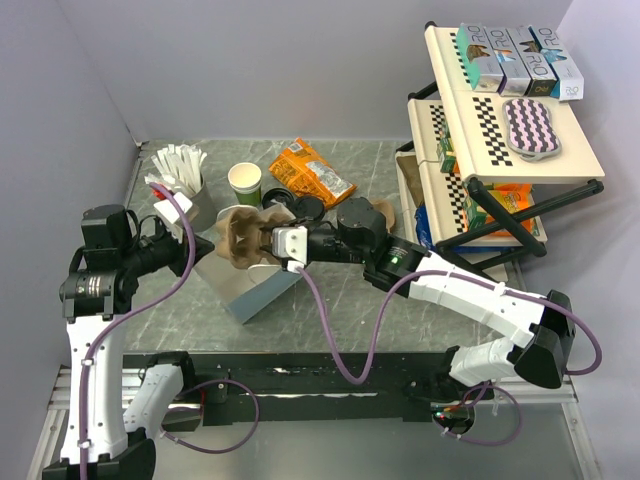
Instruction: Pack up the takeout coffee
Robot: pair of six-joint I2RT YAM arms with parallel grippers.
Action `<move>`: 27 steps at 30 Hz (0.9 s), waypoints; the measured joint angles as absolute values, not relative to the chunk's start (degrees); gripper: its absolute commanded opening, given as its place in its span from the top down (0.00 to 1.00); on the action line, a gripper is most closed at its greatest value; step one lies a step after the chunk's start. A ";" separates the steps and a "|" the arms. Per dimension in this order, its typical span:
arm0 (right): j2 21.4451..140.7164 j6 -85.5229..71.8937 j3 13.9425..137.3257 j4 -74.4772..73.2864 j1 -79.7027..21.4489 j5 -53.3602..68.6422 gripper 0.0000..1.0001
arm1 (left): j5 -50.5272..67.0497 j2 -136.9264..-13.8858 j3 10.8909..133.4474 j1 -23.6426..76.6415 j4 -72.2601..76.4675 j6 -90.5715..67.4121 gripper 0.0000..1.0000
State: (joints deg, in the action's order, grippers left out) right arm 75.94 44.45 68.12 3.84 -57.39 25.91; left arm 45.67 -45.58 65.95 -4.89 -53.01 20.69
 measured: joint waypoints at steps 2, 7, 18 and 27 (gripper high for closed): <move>75.85 44.95 67.44 3.73 -57.39 25.74 1.00 | 45.69 -45.58 65.95 -4.89 -52.99 20.69 0.99; 75.83 48.62 66.87 -1.67 -57.34 27.75 1.00 | 46.39 -45.74 65.95 -4.89 -52.90 19.97 0.99; 82.11 58.96 76.93 -18.55 -57.43 31.53 1.00 | 47.99 -45.43 65.95 -4.89 -54.06 20.25 0.99; 85.03 63.20 81.17 -28.69 -59.00 25.50 1.00 | 51.00 -44.97 66.04 -4.89 -57.39 20.23 0.99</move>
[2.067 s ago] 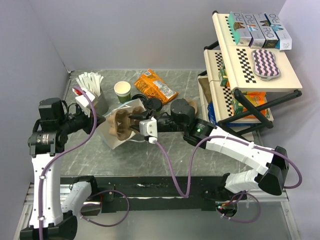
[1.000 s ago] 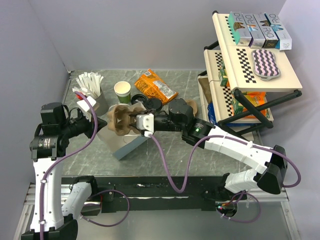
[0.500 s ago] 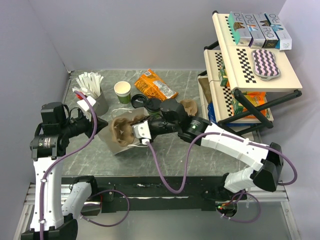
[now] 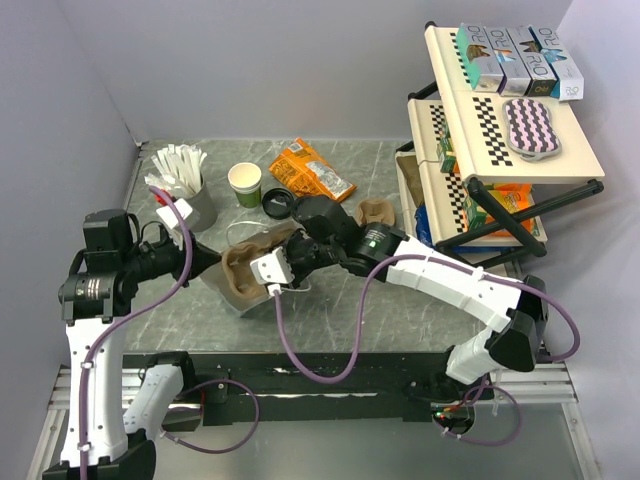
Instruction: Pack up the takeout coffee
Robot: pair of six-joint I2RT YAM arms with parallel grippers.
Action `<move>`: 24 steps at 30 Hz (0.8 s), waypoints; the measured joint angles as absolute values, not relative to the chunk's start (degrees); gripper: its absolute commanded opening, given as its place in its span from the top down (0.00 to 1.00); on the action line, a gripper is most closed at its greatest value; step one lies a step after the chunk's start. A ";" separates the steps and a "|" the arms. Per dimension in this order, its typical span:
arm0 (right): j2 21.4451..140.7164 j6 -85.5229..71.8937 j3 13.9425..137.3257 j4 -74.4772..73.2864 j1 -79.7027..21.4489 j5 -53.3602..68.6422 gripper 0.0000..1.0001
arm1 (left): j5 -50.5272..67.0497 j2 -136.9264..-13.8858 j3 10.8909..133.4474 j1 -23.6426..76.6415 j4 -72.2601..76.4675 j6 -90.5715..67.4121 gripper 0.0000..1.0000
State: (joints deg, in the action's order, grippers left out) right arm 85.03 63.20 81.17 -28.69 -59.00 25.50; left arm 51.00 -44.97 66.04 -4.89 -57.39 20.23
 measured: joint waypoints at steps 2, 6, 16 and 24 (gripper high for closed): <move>85.69 64.18 82.96 -30.79 -59.27 24.60 1.00 | 52.01 -45.15 66.15 -4.86 -57.69 19.75 0.99; 87.44 66.13 86.00 -34.35 -59.86 23.03 1.00 | 54.19 -44.97 66.06 -4.84 -57.01 18.02 0.99; 92.79 70.26 91.90 -44.88 -61.36 20.97 1.00 | 57.95 -44.38 63.31 -4.78 -52.21 14.15 0.99; 94.41 71.90 95.72 -50.28 -62.48 18.50 1.00 | 58.57 -45.78 63.13 -3.20 -50.48 13.82 0.99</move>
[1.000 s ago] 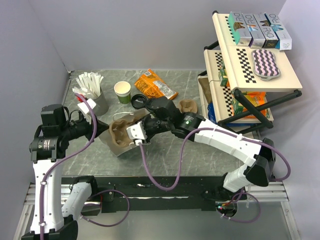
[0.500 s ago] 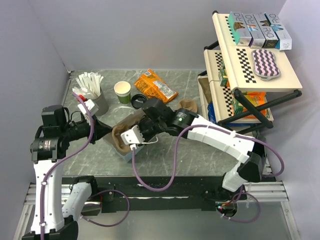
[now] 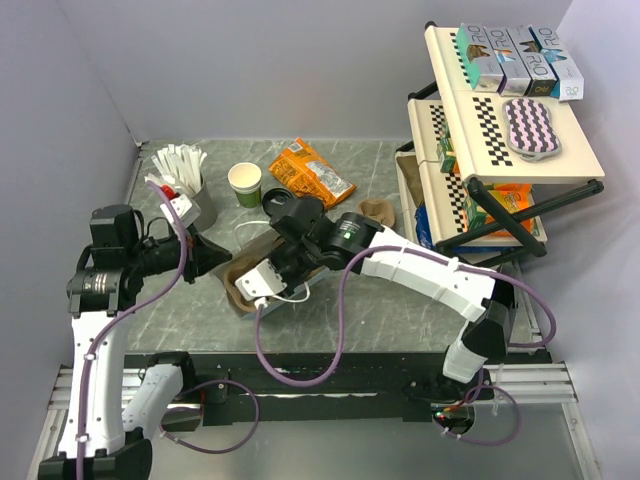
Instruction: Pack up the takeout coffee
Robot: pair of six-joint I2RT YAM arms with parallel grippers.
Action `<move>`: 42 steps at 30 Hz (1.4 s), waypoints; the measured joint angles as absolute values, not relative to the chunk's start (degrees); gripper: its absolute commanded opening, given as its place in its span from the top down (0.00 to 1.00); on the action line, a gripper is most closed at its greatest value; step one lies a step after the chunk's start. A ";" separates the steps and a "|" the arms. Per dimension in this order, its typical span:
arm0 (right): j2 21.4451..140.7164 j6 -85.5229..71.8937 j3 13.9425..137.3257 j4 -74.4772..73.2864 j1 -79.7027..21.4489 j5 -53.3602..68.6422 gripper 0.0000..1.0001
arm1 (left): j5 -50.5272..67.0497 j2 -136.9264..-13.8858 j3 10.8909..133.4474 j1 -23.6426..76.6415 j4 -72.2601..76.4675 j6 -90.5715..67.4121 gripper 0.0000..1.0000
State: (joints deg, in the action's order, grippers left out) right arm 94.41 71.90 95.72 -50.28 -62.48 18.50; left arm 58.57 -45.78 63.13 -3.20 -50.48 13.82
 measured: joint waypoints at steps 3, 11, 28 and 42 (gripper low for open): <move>95.66 71.57 96.66 -51.09 -63.57 15.40 1.00 | 58.57 -46.89 63.44 -2.35 -50.96 13.87 0.99; 98.52 68.71 97.41 -52.40 -64.64 10.28 1.00 | 58.22 -46.28 63.44 -0.69 -52.27 14.06 0.99; 96.27 54.54 92.05 -49.06 -62.78 17.37 1.00 | 57.23 -43.64 62.85 -0.49 -55.48 16.36 0.99; 96.25 54.96 92.60 -49.21 -62.26 17.21 1.00 | 56.03 -41.85 62.63 -0.49 -55.16 17.30 0.99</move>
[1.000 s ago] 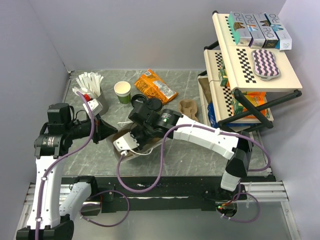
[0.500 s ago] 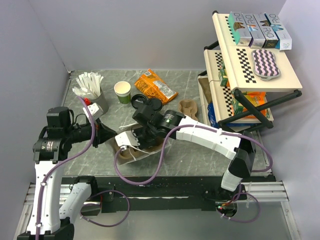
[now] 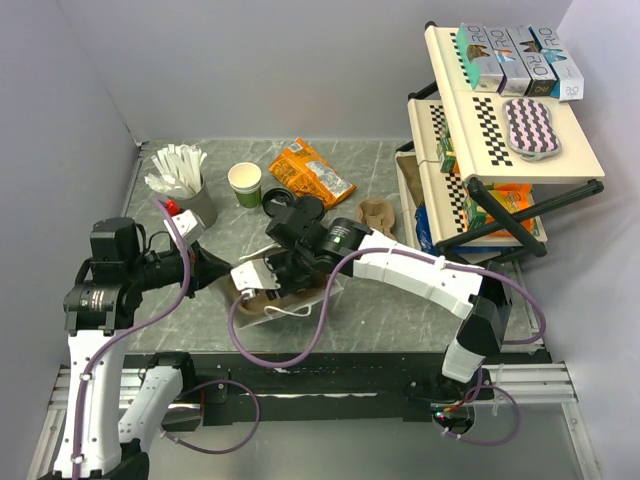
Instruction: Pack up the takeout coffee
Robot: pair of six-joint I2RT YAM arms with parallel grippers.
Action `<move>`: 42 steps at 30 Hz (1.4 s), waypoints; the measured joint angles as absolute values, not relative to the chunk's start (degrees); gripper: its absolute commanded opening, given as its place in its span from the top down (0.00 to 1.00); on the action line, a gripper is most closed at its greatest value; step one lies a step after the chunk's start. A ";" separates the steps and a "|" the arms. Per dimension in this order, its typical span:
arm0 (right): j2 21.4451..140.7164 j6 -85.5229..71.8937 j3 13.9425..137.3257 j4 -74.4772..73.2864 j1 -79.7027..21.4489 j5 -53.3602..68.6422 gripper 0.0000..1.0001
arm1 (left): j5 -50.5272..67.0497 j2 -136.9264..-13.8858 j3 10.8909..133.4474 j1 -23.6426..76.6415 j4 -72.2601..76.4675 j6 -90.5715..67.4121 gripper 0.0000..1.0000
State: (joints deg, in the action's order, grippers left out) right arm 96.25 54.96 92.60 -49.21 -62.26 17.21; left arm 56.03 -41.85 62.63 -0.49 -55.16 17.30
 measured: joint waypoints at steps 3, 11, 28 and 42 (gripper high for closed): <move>96.42 56.88 92.60 -49.43 -62.48 15.05 1.00 | 56.10 -42.13 62.63 -0.49 -55.00 16.82 0.99; 97.91 60.80 93.58 -52.47 -62.87 10.66 1.00 | 56.51 -43.35 62.63 -0.49 -55.64 17.02 0.99; 103.37 63.51 97.73 -58.76 -62.85 8.25 1.00 | 59.07 -48.16 62.63 1.74 -53.28 14.94 0.99; 105.97 62.87 98.35 -60.45 -62.02 8.21 1.00 | 57.60 -51.46 62.41 4.64 -48.23 10.79 0.58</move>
